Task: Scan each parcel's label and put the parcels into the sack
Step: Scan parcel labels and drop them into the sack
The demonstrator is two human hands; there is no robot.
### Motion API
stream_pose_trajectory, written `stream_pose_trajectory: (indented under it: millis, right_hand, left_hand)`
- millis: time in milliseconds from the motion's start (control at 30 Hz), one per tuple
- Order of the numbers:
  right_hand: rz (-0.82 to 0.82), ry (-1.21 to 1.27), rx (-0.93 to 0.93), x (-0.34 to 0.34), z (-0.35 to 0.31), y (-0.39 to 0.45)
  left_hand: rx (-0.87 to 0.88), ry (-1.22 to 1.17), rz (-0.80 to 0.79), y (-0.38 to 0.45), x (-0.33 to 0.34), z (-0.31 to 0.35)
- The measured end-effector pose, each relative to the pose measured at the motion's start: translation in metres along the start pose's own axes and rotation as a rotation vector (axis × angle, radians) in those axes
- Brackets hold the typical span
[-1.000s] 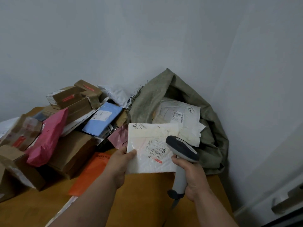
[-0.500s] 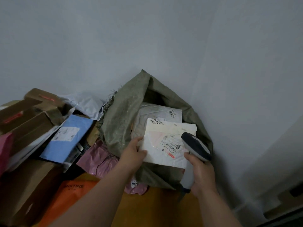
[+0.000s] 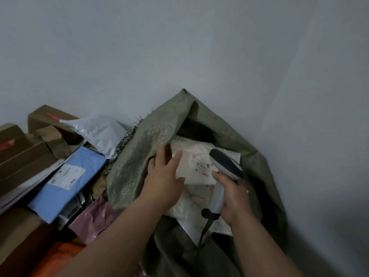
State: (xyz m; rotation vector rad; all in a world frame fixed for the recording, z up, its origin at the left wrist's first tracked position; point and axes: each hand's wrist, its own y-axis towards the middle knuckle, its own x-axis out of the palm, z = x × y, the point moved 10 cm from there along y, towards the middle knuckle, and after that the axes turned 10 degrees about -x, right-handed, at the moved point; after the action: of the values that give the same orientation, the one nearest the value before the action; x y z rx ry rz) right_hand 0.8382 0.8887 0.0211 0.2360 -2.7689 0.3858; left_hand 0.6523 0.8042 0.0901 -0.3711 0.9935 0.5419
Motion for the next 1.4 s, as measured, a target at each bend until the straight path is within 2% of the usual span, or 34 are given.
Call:
stream_pose_trajectory:
  millis: [67,200,400,467,633,900,1067,1233,1400]
  right_hand:
    - [-0.026,-0.004,0.046,0.000,0.019,0.005]
    - [-0.104,-0.038,0.128,0.011,0.037,0.012]
    - [-0.177,-0.109,0.191,0.020,0.047,0.011]
    - [-0.150,-0.114,0.175,0.014,0.046,0.009]
    - [0.017,-0.081,0.161,-0.020,0.039,0.002]
    - [0.225,-0.111,0.145,-0.087,0.027,-0.015]
    - [0.351,-0.213,0.170,-0.138,0.034,-0.018]
    - [0.377,-0.348,0.286,-0.178,0.059,-0.009]
    - [0.313,-0.171,0.442,-0.175,0.095,0.003]
  left_hand:
    - [-0.024,0.149,-0.008,-0.003,0.016,-0.008]
    - [-0.036,0.276,-0.028,-0.005,0.034,-0.015]
    - [-0.025,0.320,-0.189,-0.008,0.051,-0.018]
    - [-0.023,0.305,-0.211,-0.010,0.052,-0.017]
    - [0.051,0.242,-0.091,-0.019,0.043,0.000]
    - [0.147,0.286,0.035,-0.035,0.053,0.033]
    - [0.211,0.312,-0.026,-0.037,0.082,0.047]
    - [0.240,0.373,-0.101,-0.040,0.114,0.053]
    - [0.201,0.467,-0.254,-0.035,0.145,0.040]
